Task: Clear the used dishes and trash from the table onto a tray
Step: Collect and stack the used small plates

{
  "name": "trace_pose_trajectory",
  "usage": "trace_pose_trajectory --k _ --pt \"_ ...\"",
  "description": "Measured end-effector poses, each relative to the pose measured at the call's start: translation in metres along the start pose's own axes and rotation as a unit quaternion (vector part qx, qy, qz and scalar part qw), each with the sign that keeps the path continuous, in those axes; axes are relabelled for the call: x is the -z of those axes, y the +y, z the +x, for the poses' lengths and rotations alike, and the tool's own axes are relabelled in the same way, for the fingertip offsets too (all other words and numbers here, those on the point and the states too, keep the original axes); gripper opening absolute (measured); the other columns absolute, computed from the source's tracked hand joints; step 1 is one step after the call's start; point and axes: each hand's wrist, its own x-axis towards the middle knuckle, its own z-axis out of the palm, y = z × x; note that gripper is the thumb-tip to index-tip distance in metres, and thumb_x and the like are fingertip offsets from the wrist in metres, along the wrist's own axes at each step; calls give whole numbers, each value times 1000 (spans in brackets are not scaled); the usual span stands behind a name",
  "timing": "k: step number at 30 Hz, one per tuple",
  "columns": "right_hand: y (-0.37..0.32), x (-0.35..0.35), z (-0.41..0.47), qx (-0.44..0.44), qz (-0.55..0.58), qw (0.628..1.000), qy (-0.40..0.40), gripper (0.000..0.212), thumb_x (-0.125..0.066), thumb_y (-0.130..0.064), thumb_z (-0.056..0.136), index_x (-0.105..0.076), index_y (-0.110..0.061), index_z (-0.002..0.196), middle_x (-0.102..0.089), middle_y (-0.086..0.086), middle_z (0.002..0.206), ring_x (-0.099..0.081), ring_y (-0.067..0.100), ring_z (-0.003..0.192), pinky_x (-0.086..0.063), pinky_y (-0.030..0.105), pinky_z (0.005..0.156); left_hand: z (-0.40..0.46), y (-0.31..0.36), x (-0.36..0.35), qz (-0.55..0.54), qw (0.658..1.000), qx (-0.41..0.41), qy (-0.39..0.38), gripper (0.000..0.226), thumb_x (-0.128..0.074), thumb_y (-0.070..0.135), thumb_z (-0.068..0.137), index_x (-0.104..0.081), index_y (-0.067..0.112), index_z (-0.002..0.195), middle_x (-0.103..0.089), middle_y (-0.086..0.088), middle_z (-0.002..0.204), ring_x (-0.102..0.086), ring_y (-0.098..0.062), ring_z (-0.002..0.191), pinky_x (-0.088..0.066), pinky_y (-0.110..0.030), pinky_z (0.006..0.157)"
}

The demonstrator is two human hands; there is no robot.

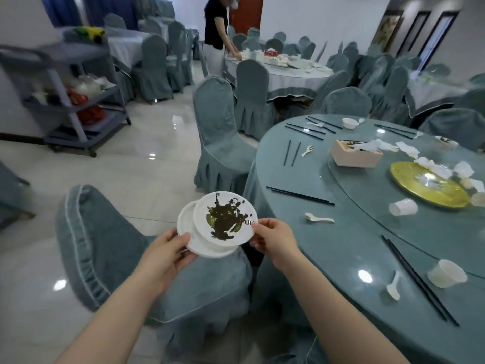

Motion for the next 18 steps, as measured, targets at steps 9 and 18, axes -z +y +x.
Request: trace_pose_trajectory --k 9,18 --pt "-5 -187 -39 -4 13 994 -107 17 -53 -6 93 -59 -11 108 -73 7 84 -68 20 67 -61 34 66 -19 68 150 -19 999 -38 -1 30 -56 11 92 -56 12 122 -75 -3 93 -72 -14 77 -57 -23 59" --pt "-35 -351 0 1 -29 984 -178 28 -57 9 85 -65 -6 107 -73 13 94 -69 23 77 -59 30 71 24 153 282 -62 997 -45 -2 21 -54 9 93 -59 15 113 -75 -8 89 -72 -21 73 -57 -27 59"
